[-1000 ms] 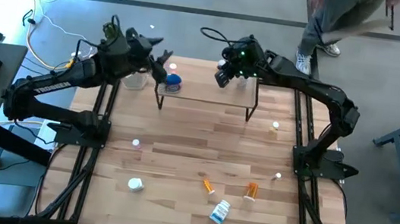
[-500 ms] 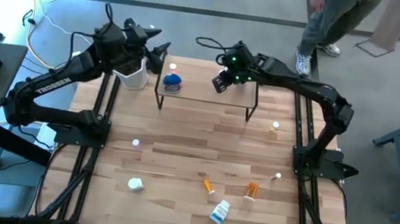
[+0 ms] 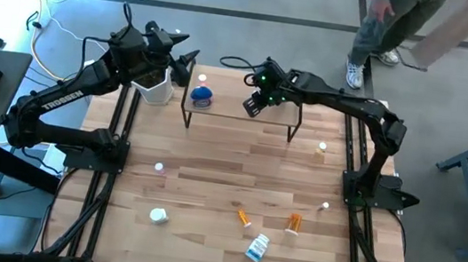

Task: Pick and place medicine bottles onto shelf by color
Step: Put the orange small pill bottle on the shelf

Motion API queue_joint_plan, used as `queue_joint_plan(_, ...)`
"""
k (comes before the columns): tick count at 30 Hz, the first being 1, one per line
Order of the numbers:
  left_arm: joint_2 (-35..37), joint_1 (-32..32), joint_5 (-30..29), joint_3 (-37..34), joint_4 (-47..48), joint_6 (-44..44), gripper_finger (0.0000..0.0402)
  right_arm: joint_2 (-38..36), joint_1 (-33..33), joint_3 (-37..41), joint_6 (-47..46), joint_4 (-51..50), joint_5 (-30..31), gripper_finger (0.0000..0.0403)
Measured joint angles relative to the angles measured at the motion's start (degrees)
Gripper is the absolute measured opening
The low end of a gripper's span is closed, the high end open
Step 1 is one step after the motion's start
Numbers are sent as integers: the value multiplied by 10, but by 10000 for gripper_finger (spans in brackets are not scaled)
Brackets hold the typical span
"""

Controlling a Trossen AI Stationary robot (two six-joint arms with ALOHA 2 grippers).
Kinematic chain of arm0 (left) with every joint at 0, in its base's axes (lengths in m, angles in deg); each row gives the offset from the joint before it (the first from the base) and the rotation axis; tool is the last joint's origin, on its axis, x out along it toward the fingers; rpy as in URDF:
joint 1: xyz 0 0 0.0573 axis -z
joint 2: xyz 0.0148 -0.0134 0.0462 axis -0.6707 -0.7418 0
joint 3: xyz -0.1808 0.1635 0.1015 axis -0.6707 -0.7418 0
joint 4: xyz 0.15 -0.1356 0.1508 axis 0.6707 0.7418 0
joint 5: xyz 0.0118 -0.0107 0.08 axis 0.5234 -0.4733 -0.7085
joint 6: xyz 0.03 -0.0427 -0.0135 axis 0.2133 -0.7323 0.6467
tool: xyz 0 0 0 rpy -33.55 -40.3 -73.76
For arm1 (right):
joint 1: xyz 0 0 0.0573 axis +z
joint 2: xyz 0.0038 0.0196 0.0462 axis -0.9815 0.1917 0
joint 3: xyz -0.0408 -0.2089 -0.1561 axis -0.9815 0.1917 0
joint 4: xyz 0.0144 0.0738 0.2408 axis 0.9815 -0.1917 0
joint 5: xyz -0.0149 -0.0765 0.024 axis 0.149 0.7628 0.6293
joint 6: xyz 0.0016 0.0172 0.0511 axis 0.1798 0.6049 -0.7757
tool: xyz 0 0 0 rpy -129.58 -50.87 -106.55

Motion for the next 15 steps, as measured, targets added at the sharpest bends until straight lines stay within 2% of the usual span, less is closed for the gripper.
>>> queue_joint_plan(8, 0, 0, 26, 0, 1, -1, 255, 0, 0, 0, 0, -1, 0, 90)
queue_joint_plan(15, 0, 0, 26, 0, 1, 4, 255, 0, 6, 0, 4, -7, 0, 125)
